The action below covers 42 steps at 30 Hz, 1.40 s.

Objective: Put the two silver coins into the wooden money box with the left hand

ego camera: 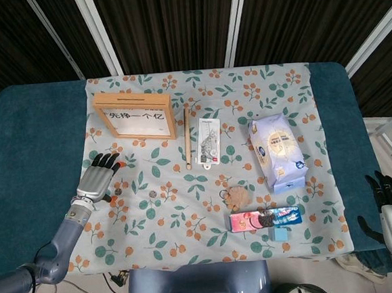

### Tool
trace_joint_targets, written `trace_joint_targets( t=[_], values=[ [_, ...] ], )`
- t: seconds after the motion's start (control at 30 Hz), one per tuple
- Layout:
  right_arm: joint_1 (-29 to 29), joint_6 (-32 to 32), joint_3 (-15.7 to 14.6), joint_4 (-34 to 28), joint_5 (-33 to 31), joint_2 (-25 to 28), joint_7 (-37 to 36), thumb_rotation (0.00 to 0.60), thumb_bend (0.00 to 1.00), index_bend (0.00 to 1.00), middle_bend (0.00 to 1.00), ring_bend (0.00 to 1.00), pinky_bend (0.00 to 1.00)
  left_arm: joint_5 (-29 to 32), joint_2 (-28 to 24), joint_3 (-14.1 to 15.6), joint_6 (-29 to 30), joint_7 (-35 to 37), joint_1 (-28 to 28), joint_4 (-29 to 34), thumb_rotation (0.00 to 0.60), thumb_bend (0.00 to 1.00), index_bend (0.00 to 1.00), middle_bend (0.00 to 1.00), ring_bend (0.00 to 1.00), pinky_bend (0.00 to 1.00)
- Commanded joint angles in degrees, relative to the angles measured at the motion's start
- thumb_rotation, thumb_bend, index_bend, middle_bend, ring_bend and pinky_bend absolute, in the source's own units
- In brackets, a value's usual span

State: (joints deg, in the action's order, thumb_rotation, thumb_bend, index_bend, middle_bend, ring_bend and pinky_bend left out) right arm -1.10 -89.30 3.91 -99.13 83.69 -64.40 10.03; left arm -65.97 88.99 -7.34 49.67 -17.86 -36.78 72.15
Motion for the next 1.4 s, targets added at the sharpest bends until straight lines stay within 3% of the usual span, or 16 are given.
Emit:
trace_joint_targets(
  t=[0.03, 1.4],
  values=[
    [0.01, 0.02, 0.04, -0.05, -0.07, 0.03, 0.04, 0.6, 0.37, 0.1, 0.05, 0.0, 0.0, 0.18, 0.43, -0.04, -0.01, -0.02, -0.23, -0.52, 0.6, 0.03, 0.23, 0.04, 0.0, 0.0],
    [-0.09, 0.23, 0.14, -0.37, -0.75, 0.05, 0.13, 0.6, 0.37, 0.1, 0.05, 0.0, 0.0, 0.5, 1.24, 0.12, -0.41, 2.12, -1.22, -3.12, 0.6, 0.03, 0.23, 0.03, 0.0, 0.0]
  ],
)
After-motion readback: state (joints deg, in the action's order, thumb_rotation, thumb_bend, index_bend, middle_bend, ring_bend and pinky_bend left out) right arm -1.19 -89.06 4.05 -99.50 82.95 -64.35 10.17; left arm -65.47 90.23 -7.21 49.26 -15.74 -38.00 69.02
